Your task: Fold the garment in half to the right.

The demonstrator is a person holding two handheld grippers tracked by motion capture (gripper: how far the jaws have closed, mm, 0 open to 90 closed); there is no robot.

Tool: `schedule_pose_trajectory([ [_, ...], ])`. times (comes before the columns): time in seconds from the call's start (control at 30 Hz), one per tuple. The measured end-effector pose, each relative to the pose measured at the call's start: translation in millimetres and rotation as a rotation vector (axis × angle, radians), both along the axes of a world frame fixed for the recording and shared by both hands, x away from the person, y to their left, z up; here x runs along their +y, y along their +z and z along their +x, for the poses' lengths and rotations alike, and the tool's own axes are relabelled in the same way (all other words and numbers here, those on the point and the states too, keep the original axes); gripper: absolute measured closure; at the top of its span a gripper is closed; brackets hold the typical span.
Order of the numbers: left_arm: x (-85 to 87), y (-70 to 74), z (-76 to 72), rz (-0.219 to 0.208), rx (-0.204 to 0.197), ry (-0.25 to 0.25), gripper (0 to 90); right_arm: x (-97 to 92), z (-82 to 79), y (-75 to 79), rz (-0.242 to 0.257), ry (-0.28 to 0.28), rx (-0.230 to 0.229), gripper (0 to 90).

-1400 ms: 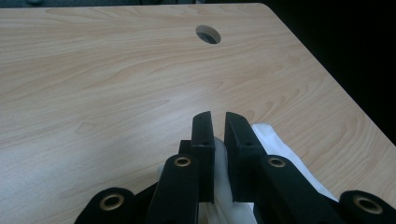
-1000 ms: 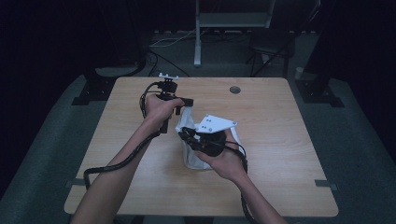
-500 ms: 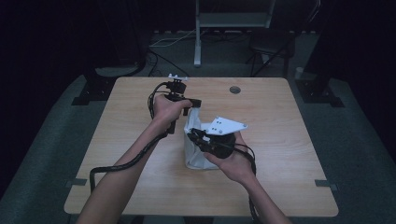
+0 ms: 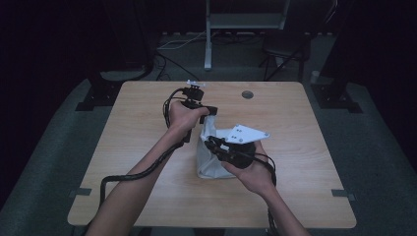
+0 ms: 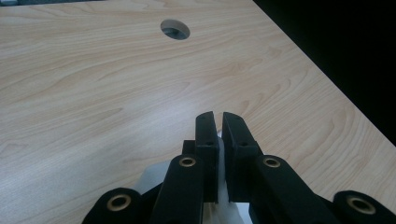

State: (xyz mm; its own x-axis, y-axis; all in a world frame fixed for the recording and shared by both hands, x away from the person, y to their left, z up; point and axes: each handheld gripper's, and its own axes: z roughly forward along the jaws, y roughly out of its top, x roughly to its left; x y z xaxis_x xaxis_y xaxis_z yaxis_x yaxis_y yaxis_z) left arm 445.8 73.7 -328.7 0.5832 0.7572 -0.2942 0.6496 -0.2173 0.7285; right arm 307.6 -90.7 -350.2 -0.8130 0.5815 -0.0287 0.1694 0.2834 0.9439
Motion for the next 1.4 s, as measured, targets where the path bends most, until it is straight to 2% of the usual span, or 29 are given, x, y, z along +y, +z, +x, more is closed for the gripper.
schedule_pose_trajectory([
  [0.7,-13.6,-6.3,-0.4,-0.039,0.015,0.011,85.8,-18.7,-5.4,-7.2,0.008,-0.034,0.007,79.0],
  [1.4,-23.9,-13.8,-1.8,-0.054,0.010,0.015,85.8,-39.8,-10.5,-17.2,0.018,-0.072,0.022,78.9],
])
